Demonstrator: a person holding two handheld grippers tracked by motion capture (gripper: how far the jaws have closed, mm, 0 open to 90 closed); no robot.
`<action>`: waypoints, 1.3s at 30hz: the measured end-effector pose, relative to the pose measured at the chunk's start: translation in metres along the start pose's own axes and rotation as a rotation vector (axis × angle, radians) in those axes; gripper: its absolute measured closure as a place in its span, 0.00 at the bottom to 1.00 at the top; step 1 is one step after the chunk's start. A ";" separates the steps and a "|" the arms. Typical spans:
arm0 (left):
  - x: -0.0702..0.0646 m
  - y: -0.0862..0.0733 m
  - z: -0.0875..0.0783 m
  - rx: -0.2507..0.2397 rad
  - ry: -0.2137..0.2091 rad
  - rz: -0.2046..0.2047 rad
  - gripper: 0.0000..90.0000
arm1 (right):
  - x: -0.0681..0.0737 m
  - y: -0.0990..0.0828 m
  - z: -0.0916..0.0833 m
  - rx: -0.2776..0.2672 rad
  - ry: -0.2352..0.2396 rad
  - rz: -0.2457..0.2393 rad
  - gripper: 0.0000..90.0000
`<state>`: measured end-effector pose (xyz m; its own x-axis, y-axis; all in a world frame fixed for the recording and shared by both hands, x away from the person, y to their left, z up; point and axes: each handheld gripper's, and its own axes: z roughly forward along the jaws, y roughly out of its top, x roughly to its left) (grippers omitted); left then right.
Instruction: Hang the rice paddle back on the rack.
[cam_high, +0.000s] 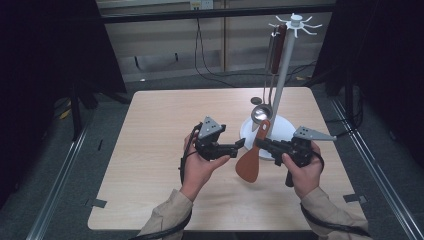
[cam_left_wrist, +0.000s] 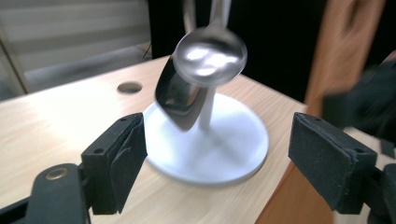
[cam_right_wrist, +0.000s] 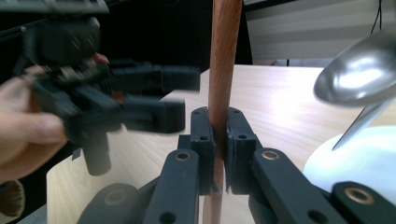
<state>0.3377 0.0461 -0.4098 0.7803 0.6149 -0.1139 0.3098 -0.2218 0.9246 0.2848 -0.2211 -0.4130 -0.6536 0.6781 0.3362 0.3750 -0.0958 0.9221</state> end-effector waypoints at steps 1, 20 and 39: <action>0.002 -0.002 0.000 0.009 0.005 0.005 0.20 | -0.001 0.004 -0.002 0.002 0.004 -0.010 0.94; 0.029 -0.036 -0.015 0.112 0.056 -0.033 0.17 | -0.004 0.077 -0.019 -0.041 0.073 -0.101 0.94; 0.033 -0.045 -0.018 0.127 0.062 -0.047 0.17 | -0.018 0.175 -0.028 -0.088 0.081 -0.159 0.94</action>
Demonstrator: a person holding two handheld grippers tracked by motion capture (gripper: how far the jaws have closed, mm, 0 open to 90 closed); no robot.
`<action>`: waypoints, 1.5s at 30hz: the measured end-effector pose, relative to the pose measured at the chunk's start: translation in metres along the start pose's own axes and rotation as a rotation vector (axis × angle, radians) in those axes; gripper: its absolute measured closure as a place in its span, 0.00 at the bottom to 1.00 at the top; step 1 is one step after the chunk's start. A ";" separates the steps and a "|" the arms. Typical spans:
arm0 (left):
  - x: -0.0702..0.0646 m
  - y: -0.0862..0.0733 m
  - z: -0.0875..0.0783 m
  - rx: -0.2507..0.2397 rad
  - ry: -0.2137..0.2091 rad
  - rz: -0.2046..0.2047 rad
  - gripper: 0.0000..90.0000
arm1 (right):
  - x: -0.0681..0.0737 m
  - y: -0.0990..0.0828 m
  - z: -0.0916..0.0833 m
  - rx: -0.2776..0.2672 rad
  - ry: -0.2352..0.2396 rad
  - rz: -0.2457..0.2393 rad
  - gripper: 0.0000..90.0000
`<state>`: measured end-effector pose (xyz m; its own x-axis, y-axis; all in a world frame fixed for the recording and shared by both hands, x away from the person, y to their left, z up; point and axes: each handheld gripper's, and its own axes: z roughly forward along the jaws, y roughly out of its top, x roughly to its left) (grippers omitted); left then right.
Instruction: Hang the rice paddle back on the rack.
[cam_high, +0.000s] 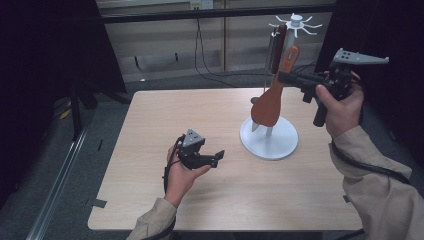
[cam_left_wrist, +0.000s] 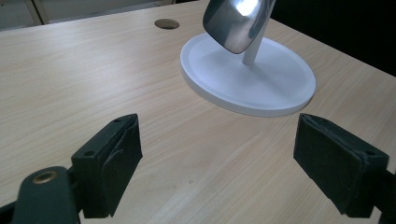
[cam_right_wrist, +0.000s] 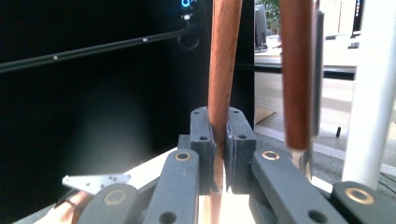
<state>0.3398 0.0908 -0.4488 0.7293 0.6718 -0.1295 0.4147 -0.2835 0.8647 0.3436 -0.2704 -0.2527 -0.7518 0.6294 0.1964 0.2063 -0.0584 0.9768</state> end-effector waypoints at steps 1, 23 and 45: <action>0.000 0.000 0.000 0.000 0.000 -0.003 0.17 | -0.001 0.002 0.000 0.000 0.001 0.003 0.94; 0.001 -0.001 -0.002 0.002 0.004 0.009 0.17 | -0.028 0.015 0.007 -0.024 -0.032 0.054 0.94; 0.000 -0.001 -0.002 0.002 0.015 0.020 0.17 | 0.004 -0.022 -0.012 -0.041 -0.211 -0.093 0.23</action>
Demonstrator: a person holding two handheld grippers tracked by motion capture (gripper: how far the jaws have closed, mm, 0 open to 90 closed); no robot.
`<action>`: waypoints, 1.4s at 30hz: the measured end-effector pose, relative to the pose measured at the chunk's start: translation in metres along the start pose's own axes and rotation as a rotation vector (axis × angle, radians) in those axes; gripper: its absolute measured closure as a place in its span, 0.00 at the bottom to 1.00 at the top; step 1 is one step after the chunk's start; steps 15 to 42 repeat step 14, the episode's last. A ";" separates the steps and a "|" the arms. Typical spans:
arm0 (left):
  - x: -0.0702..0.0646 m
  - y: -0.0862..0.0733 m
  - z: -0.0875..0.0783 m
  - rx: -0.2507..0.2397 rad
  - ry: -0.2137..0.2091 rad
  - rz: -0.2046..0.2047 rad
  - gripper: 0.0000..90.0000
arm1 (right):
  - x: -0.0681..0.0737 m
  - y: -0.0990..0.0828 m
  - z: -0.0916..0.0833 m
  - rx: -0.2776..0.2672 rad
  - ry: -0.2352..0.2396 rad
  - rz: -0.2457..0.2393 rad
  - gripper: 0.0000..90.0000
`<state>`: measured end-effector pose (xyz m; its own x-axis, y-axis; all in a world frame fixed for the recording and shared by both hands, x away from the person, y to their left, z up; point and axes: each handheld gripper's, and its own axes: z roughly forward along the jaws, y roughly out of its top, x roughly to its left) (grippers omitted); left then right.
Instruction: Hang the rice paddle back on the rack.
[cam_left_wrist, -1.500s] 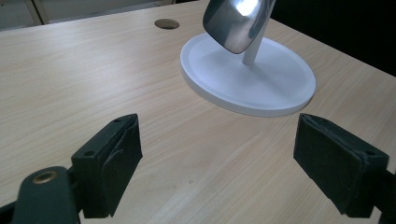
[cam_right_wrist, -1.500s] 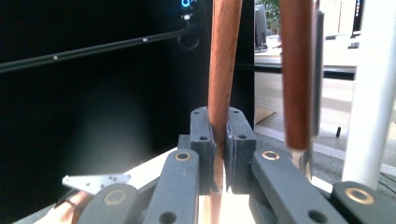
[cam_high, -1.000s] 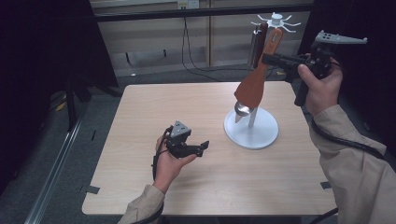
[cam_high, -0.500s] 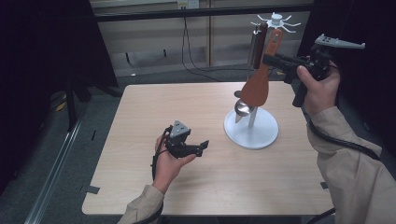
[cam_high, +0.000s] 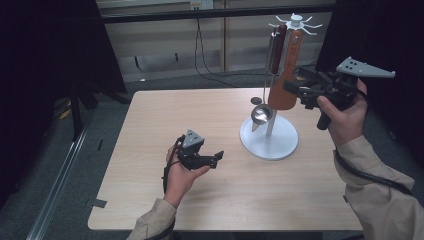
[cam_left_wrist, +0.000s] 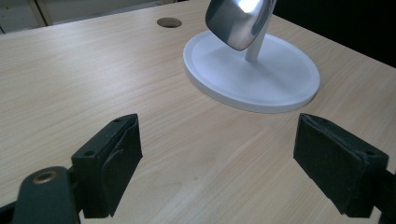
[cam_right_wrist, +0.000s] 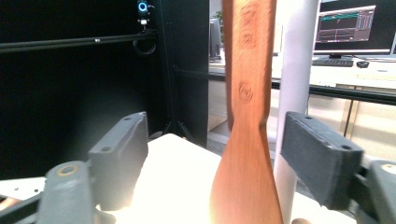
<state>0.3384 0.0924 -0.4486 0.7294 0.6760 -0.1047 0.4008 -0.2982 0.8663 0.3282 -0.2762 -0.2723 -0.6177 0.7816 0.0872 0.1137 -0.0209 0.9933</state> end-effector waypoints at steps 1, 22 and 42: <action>0.000 0.000 0.000 0.005 0.002 0.002 0.17 | 0.003 -0.002 -0.002 0.002 0.001 -0.005 0.22; -0.002 0.000 0.001 0.006 -0.008 0.003 0.16 | 0.019 -0.034 -0.016 0.051 0.011 -0.007 0.14; -0.002 0.000 0.001 0.006 -0.008 0.003 0.16 | 0.019 -0.034 -0.016 0.051 0.011 -0.007 0.14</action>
